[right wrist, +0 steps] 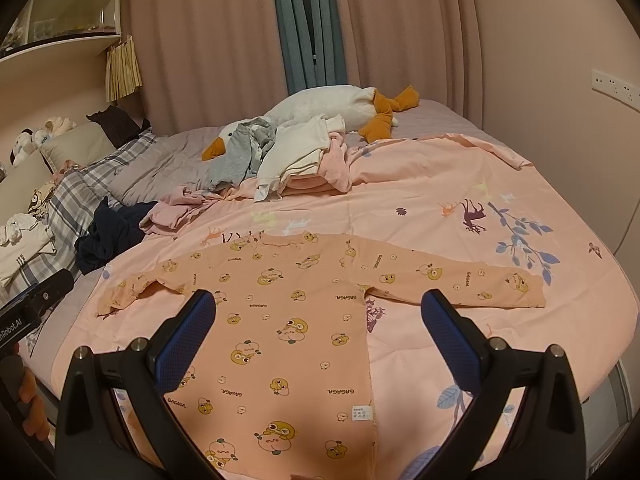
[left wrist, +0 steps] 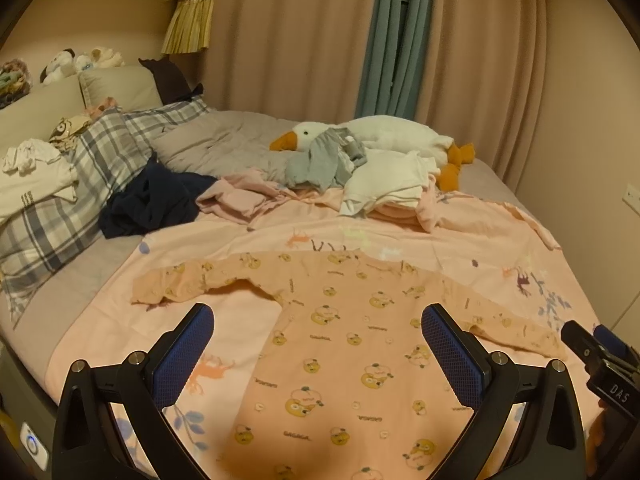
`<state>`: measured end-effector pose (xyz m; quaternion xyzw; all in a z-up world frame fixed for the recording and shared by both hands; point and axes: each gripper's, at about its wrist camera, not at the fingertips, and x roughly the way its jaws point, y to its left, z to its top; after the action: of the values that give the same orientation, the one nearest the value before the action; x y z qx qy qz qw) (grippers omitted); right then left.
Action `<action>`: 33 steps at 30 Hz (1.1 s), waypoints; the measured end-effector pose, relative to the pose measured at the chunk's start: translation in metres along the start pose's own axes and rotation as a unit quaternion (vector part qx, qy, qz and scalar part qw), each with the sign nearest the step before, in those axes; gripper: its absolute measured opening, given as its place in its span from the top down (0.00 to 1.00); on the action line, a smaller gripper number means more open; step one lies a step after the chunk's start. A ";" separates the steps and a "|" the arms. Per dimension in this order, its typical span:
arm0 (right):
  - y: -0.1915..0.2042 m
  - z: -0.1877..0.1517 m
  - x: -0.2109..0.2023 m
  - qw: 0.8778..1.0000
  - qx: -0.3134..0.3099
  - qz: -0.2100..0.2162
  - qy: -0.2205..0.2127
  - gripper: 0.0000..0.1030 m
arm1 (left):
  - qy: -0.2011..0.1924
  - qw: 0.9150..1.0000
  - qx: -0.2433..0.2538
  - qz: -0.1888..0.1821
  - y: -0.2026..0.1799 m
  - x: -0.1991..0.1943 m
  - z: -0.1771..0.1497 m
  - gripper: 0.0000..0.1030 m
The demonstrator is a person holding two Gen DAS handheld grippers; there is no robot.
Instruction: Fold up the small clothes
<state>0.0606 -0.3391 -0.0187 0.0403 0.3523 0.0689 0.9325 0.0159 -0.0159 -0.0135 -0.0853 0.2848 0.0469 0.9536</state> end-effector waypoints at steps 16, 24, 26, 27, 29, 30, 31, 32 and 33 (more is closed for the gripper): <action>-0.002 0.001 0.002 1.000 0.004 -0.004 0.001 0.00 | 0.003 1.000 -0.003 0.001 -0.002 0.001 0.000 0.00; -0.018 0.004 0.017 1.000 0.019 0.005 0.013 0.00 | 0.038 0.999 -0.021 -0.006 0.004 0.035 0.006 0.00; -0.032 0.007 0.028 0.999 0.038 0.002 0.021 0.00 | 0.052 0.998 -0.026 0.001 0.006 0.051 0.006 0.00; -0.037 0.009 0.032 0.999 0.046 0.001 0.025 0.00 | 0.054 0.998 -0.028 0.006 0.008 0.058 0.007 0.00; -0.057 0.017 0.046 0.998 0.059 0.004 0.032 0.00 | 0.047 0.998 -0.031 0.009 0.013 0.076 0.008 0.00; -0.064 0.021 0.051 0.997 0.065 0.003 0.036 0.00 | 0.042 0.999 -0.033 0.004 0.016 0.087 0.009 0.00; -0.075 0.025 0.058 0.996 0.075 -0.001 0.041 0.00 | 0.038 0.999 -0.036 -0.001 0.020 0.095 0.010 0.00; -0.095 0.031 0.071 0.994 0.097 -0.009 0.051 0.00 | 0.035 0.998 -0.044 -0.005 0.027 0.110 0.009 0.00; -0.108 0.035 0.079 0.992 0.111 -0.017 0.057 0.00 | 0.043 0.998 -0.052 -0.007 0.032 0.120 0.008 0.00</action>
<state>0.1529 -0.4340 -0.0577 0.1330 0.4110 0.0155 0.9018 0.1157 0.0221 -0.0780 -0.1386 0.3222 0.0514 0.9350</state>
